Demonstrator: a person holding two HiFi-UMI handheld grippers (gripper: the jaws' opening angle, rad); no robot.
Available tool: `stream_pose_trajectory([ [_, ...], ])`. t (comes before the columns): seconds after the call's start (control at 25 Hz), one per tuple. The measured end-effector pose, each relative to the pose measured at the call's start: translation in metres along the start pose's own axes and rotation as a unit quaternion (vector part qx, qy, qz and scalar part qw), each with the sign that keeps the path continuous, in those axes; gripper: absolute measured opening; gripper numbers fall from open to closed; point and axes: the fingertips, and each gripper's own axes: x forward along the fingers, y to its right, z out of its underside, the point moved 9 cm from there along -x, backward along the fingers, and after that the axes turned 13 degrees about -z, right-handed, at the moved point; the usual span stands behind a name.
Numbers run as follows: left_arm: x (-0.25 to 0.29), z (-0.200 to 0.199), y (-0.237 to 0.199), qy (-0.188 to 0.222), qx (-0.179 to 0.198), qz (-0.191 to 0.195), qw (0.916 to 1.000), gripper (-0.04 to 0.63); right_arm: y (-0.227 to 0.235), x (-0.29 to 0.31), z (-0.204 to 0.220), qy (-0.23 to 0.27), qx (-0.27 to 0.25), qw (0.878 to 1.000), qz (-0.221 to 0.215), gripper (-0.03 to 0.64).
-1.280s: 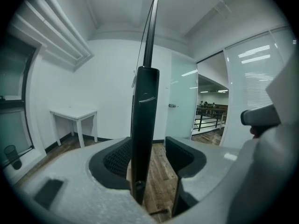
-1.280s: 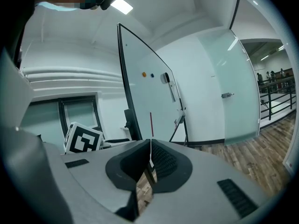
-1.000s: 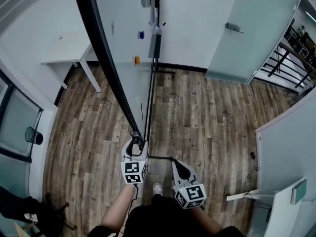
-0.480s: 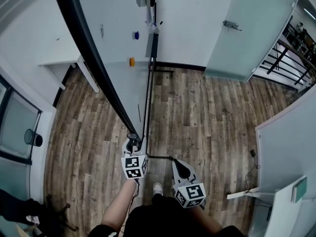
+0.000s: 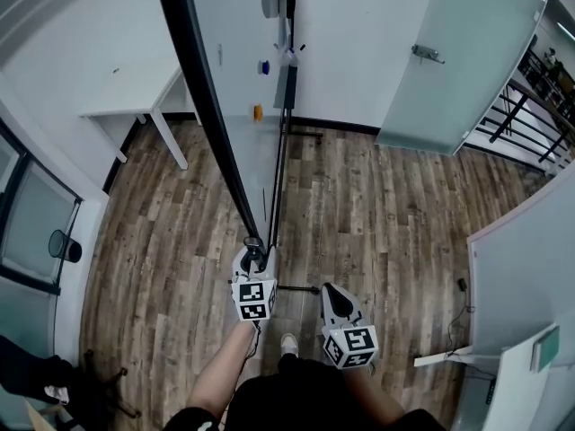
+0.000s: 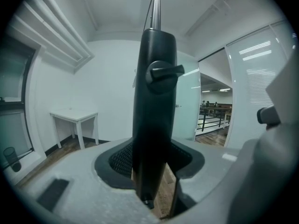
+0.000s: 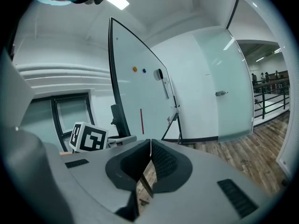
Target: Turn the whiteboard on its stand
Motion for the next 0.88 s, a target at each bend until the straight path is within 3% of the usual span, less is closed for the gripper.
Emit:
stream_pose_trajectory([
  [0.88,-0.078,0.031,0.018,-0.020,0.018,0.034,0.9990,0.193,-0.054,-0.053,0.029,0.003,-0.008,1.000,0.009,0.014],
])
